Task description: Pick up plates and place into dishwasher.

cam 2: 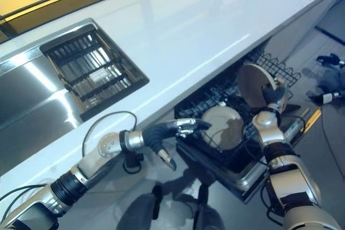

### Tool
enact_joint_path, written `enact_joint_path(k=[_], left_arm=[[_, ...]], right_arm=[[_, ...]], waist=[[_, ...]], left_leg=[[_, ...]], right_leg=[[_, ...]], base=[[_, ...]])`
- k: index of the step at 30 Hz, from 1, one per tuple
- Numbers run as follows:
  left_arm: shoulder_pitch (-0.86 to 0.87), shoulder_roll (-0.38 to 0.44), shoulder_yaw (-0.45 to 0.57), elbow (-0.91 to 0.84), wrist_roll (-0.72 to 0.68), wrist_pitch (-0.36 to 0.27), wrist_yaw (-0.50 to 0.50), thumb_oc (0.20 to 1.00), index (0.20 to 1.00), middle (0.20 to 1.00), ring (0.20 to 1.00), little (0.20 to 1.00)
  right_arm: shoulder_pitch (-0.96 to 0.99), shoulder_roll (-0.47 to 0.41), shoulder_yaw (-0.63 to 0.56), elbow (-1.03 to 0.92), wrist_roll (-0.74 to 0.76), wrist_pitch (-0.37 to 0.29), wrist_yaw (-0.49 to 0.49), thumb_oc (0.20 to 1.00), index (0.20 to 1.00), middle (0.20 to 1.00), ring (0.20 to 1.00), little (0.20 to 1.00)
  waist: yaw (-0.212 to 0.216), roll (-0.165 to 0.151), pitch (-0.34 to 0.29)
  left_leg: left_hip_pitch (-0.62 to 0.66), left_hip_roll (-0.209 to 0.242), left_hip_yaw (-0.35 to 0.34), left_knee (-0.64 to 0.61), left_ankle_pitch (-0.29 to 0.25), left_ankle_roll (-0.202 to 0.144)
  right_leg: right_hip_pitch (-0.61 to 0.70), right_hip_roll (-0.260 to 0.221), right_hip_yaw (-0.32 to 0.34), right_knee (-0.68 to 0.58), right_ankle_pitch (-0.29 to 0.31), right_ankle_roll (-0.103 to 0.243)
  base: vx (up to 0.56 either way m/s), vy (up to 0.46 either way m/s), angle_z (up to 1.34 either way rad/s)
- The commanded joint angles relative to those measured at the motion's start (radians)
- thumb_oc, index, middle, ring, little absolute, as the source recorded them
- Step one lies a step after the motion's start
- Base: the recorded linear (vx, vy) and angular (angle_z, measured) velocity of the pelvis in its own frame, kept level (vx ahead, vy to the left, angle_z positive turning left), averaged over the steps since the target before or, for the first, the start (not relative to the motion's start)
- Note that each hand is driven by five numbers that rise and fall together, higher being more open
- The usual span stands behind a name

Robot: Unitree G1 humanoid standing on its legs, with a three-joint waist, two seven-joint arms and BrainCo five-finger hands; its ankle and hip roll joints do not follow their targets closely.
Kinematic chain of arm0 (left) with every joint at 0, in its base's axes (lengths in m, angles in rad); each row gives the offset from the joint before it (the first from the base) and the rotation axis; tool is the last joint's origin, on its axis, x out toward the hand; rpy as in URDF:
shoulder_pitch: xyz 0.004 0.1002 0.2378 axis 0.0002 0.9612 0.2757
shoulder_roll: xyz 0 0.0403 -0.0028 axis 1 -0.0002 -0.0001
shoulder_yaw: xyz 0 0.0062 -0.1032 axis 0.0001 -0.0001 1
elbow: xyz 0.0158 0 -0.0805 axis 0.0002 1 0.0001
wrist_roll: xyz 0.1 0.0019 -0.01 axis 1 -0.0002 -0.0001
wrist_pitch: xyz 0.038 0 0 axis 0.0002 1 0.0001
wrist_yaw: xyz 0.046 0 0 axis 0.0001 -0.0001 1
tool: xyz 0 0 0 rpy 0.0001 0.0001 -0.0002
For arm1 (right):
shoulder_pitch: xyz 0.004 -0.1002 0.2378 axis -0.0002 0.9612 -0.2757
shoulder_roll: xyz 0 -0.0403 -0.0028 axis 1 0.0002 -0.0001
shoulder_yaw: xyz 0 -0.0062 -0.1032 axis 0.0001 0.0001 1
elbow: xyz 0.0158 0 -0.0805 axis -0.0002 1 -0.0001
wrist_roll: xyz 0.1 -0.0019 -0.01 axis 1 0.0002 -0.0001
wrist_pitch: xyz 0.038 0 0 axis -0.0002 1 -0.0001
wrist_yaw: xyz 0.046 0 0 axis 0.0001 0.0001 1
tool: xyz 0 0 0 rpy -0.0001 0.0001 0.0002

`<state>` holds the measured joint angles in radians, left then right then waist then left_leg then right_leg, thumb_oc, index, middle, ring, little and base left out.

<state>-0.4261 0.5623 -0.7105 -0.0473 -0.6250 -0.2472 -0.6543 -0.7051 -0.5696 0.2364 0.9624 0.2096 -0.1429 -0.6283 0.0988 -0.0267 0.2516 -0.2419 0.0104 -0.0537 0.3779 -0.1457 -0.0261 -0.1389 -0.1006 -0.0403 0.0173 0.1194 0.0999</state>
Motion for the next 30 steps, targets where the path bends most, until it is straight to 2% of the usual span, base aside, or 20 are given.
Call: enact_joint_path(k=[1,9,13,20,26,30], left_arm=[[0.264,-0.039,-0.172,0.148,-0.186,0.059,-0.054,1.000,1.000,1.000,1.000,1.000],[0.304,-0.023,-0.191,0.047,-0.287,0.059,-0.022,1.000,1.000,1.000,1.000,1.000],[0.312,-0.034,-0.201,0.014,-0.277,0.063,-0.009,1.000,1.000,1.000,1.000,1.000],[0.288,-0.027,-0.216,-0.035,-0.315,0.065,0.050,1.000,1.000,1.000,1.000,1.000],[0.301,-0.034,-0.193,0.045,-0.220,0.039,0.199,1.000,1.000,1.000,1.000,1.000],[0.315,-0.037,-0.154,0.137,-0.217,0.029,0.212,1.000,1.000,1.000,1.000,1.000]], right_arm=[[-0.094,-0.044,-0.009,0.007,-0.025,-0.061,-0.001,0.200,0.200,0.200,0.200,0.200],[-0.083,-0.052,-0.024,0.042,-0.025,-0.080,0.016,0.200,0.200,0.200,0.200,0.200],[-0.066,-0.045,-0.035,0.032,-0.025,-0.089,0.026,0.200,0.200,0.200,0.200,0.200],[-0.093,-0.041,-0.021,0.041,-0.008,-0.117,0.021,0.200,0.200,0.200,0.200,0.200],[-0.107,-0.051,-0.009,0.010,-0.007,-0.109,0.031,0.200,0.200,0.200,0.200,0.200],[-0.101,-0.056,-0.014,-0.011,-0.015,-0.095,0.020,0.200,0.200,0.200,0.200,0.200]], waist=[[-0.001,-0.012,0.034],[0.006,0.001,0.022],[0.012,-0.016,0.033],[0.024,-0.039,0.077],[0.025,-0.039,0.098],[0.027,-0.034,0.100]], left_leg=[[-0.013,0.016,-0.026,-0.139,0.060,0.014],[0.001,0.016,-0.036,-0.132,0.056,0.008],[-0.014,0.032,-0.050,-0.113,0.057,-0.003],[-0.054,0.068,-0.086,-0.119,0.088,-0.029],[-0.081,0.088,-0.108,-0.117,0.113,-0.046],[-0.089,0.084,-0.113,-0.119,0.119,-0.048]], right_leg=[[0.057,-0.039,-0.028,0.072,-0.100,0.050],[0.079,-0.036,-0.028,0.068,-0.111,0.043],[0.086,-0.018,-0.028,0.068,-0.115,0.034],[0.066,0.022,-0.055,0.073,-0.121,0.008],[0.039,0.037,-0.077,0.100,-0.137,-0.015],[0.032,0.034,-0.086,0.105,-0.141,-0.019]], base=[[0.02,0.007,-0.03],[0.02,-0.013,-0.05],[0.01,-0.120,0.01],[-0.06,-0.123,0.03],[-0.01,-0.025,0.03],[0.00,0.009,0.01]])
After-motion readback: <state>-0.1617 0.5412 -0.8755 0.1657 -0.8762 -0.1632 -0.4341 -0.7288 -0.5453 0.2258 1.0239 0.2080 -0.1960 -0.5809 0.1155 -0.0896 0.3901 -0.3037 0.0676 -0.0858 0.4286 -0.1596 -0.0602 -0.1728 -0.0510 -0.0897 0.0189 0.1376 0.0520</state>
